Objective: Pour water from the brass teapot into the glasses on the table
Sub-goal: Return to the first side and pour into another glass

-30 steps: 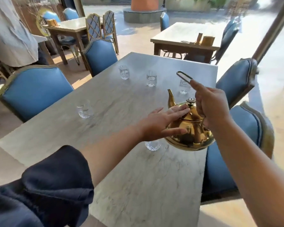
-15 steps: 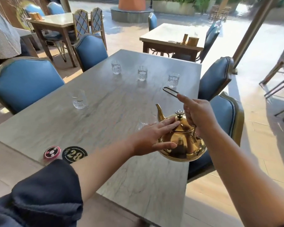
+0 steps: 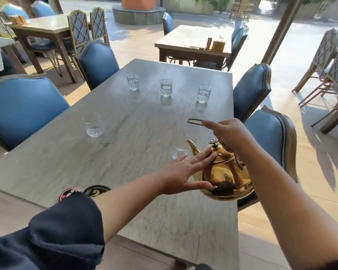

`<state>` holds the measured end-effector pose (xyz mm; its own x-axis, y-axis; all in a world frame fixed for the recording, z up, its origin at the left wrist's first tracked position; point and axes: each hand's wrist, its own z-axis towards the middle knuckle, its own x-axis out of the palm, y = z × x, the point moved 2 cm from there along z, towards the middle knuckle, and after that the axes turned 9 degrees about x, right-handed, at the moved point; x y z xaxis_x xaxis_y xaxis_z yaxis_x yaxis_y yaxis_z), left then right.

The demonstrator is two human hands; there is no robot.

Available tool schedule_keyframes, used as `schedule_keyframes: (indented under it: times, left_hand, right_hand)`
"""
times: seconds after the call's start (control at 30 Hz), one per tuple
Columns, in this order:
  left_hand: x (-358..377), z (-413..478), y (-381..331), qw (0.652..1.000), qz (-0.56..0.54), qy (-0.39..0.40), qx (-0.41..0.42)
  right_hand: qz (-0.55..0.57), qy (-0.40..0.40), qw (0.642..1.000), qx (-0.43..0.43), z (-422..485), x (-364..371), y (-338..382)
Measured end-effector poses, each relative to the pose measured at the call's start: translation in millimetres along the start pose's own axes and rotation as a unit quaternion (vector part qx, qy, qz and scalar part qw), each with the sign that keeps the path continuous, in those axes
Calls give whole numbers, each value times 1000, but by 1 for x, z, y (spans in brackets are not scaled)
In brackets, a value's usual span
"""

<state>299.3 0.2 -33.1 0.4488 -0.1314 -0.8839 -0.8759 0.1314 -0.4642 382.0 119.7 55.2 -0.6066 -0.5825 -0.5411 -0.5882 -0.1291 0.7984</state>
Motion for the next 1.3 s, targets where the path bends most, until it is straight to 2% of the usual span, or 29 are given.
schedule_keyframes:
  times: [0.43,0.57,1.3]
  left_hand:
    - [0,-1,23,993,-103,9,48]
    - [1,2,29,990,-130,-11,60]
    - [0,1,29,985,-160,-20,60]
  right_hand:
    - [-145,-17,989,13,22,25,25]
    - [-173,-13,985,6,24,28,31]
    - [-192,1,981,-8,30,35,37]
